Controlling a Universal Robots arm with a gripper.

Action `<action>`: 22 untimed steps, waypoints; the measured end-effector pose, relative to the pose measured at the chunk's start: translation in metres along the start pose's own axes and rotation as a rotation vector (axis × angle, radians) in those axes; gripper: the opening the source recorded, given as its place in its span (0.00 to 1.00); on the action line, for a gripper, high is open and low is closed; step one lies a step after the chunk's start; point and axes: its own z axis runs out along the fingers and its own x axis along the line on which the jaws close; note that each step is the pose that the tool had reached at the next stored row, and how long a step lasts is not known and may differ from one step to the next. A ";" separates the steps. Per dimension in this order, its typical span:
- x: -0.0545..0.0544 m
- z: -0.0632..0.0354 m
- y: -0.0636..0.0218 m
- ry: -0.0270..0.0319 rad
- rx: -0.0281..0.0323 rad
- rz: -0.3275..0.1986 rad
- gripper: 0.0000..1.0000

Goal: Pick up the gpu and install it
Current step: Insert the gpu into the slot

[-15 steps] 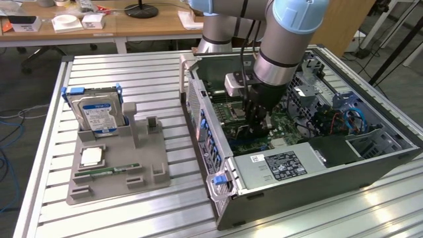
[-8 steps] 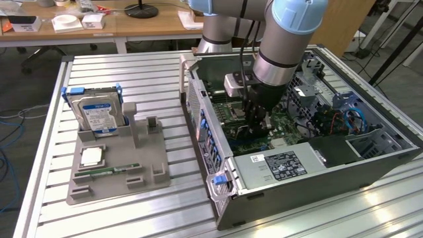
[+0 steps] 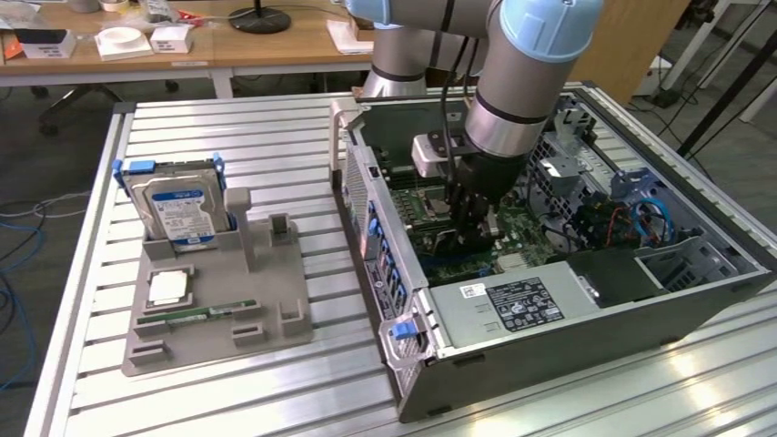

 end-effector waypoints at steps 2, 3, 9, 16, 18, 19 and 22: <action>0.000 0.0000 0.0000 0.0000 0.0000 0.000 0.26; 0.000 0.0000 0.0000 0.0000 0.0000 0.000 0.26; 0.000 0.0000 0.0000 0.0001 0.0000 0.000 0.26; -0.002 -0.0001 0.0002 0.0001 0.0000 0.000 0.26; -0.003 -0.0001 0.0002 0.0002 -0.0002 0.000 0.26; -0.003 -0.0001 0.0001 0.0002 -0.0001 0.000 0.26; -0.003 0.0000 0.0001 0.0001 -0.0001 0.000 0.26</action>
